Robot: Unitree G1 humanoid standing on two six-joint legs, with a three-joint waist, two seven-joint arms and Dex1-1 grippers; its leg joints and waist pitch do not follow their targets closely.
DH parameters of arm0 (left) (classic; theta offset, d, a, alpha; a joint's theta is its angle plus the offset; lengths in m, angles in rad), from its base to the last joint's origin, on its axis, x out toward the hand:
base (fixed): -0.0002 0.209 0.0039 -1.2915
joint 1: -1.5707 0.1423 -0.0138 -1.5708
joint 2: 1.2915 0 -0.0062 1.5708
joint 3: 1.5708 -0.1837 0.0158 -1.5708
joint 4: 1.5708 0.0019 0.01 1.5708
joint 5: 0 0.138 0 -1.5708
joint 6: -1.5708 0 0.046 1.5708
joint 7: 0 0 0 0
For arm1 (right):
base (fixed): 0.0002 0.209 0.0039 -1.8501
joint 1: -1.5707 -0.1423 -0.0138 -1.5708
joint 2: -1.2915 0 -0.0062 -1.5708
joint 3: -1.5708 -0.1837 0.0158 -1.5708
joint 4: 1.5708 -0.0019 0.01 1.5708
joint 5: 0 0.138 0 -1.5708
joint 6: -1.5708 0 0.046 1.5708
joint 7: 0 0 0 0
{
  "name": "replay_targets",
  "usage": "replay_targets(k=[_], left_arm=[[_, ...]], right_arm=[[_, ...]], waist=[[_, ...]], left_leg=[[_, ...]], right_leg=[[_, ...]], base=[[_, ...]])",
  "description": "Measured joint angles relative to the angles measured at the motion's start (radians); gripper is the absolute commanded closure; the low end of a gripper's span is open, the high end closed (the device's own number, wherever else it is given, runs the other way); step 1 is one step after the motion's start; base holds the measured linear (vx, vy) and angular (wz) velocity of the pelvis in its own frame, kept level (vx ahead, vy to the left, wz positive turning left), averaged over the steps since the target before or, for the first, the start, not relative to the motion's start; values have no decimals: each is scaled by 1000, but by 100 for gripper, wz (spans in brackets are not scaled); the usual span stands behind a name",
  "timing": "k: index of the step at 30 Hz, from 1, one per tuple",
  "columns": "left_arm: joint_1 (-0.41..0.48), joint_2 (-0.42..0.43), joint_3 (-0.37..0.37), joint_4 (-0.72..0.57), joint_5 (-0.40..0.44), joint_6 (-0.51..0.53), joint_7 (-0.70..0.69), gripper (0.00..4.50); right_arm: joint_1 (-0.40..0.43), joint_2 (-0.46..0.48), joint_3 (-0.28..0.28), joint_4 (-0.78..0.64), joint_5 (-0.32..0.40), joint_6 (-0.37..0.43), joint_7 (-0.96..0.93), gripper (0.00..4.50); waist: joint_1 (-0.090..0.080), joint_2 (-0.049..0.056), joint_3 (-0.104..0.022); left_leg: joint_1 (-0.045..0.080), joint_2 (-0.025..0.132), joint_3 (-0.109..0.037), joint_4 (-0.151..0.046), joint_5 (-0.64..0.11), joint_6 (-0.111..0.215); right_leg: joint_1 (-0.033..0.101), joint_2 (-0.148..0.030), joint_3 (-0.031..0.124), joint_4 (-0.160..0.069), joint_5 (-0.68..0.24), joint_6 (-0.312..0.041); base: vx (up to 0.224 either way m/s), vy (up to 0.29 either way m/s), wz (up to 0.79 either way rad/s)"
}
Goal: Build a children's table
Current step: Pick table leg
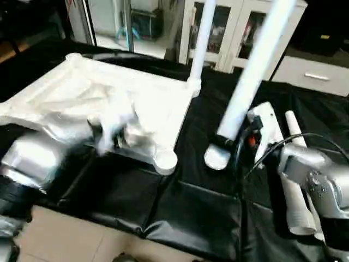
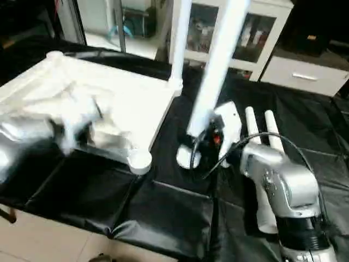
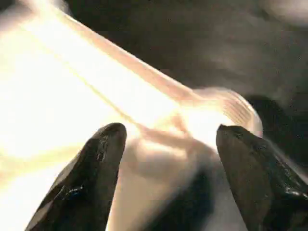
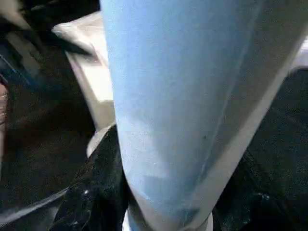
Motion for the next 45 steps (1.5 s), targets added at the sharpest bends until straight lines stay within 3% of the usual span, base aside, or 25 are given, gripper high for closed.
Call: replay_targets(k=[2,7,10,20,25,28,32,34,38,45], left_arm=[[-19,-1,-37,60,41,-58,-31,108],[-128,-33,-100,391,225,-345,-49,108],[-177,-66,-131,527,280,-417,-33,108],[-300,-156,-144,838,342,-569,-98,108],[-323,-242,-87,932,293,-607,-167,108],[-343,-276,-86,980,295,-627,-188,135],[-360,-293,-90,1050,330,-652,-186,162],[-369,-301,-89,1071,343,-655,-200,179],[-371,-302,-95,1106,379,-659,-206,216],[-381,-303,-81,1140,396,-661,-225,272]], right_arm=[[0,-14,23,-24,5,-2,11,262],[50,-43,51,-64,6,2,27,262],[56,-48,51,-100,10,11,32,263],[77,-73,56,-134,20,26,36,263],[81,-73,56,-147,21,29,34,263],[90,-75,55,-165,21,27,34,263],[111,-77,54,-167,21,27,28,263],[116,-81,49,-176,21,26,22,263],[126,-84,37,-193,20,26,18,263],[137,-86,33,-205,20,25,13,263]], waist=[[3,-2,-1],[-2,-2,-1],[-1,-1,-1],[2,2,0],[3,5,0],[1,14,1],[0,45,1],[0,54,-1],[-2,61,0],[-5,61,-1]], left_leg=[[2,0,0,0,0,0],[5,0,0,0,0,0],[6,-1,0,0,0,0],[6,-1,0,0,0,0],[5,-1,0,-1,0,0],[6,-1,0,-1,0,0],[8,-1,0,-1,-1,1],[9,-1,0,-3,0,1],[9,-1,0,-4,0,1],[10,-1,0,-4,0,1]], right_leg=[[2,0,0,0,0,0],[4,0,1,0,1,0],[5,0,1,0,1,-1],[5,-1,1,-1,4,-6],[6,-1,1,-2,5,-7],[7,-1,1,-4,5,-8],[11,-1,1,-8,6,-8],[11,0,0,-7,6,-8],[11,0,0,-7,6,-8],[11,0,1,-8,6,-9]], base=[[0,0,0],[0,0,0],[0,0,0],[0,0,0],[0,0,0],[0,0,0],[0,0,0],[0,0,0],[0,0,0],[0,0,0]])
